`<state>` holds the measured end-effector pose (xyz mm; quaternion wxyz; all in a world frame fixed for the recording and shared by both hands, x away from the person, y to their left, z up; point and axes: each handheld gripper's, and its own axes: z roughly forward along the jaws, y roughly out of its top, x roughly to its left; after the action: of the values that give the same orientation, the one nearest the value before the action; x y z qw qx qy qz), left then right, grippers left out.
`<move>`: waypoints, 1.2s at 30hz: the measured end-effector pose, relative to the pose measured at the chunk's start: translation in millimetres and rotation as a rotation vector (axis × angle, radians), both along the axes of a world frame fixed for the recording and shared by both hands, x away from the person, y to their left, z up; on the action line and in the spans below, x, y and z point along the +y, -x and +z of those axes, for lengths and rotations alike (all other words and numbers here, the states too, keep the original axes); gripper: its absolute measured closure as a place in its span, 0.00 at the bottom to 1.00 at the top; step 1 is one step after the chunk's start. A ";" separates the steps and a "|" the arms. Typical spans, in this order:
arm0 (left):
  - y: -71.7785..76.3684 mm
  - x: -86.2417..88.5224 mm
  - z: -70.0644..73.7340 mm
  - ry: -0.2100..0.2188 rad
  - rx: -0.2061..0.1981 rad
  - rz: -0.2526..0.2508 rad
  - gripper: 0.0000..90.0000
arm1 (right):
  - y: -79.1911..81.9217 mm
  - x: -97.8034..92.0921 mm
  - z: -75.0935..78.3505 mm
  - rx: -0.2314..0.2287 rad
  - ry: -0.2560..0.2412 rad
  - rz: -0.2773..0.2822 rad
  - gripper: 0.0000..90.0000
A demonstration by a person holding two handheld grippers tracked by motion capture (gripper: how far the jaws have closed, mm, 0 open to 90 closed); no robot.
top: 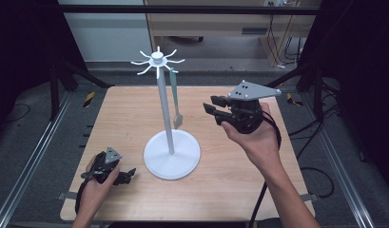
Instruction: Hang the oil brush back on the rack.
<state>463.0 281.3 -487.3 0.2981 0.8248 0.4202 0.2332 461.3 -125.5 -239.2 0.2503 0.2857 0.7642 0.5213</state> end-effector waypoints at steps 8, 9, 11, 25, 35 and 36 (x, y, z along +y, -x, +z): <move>0.1 -0.1 -0.1 0.000 0.001 0.000 0.04 | -0.9 -8.9 -2.6 -0.009 -0.013 -0.046 0.58; 0.0 -0.1 -0.1 0.000 0.001 0.000 0.04 | -0.9 -10.0 -3.1 -0.008 -0.013 -0.049 0.56; 0.0 -0.1 -0.1 0.000 0.000 0.000 0.04 | -1.0 -12.4 -4.2 -0.004 -0.010 -0.049 0.52; 0.4 -0.4 0.1 -0.002 0.002 -0.001 0.04 | -2.5 -29.5 -19.5 0.005 0.003 -0.149 0.18; 0.5 -0.4 0.0 -0.003 0.002 0.000 0.04 | 0.1 -43.5 -34.8 0.017 0.006 -0.185 0.08; 0.6 -0.4 0.0 -0.003 0.002 0.000 0.04 | 1.4 -47.7 -39.0 0.021 0.013 -0.191 0.07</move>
<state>462.5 280.8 -487.3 0.2966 0.8254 0.4200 0.2330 459.9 -173.1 -278.2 0.2927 0.3610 0.7393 0.4872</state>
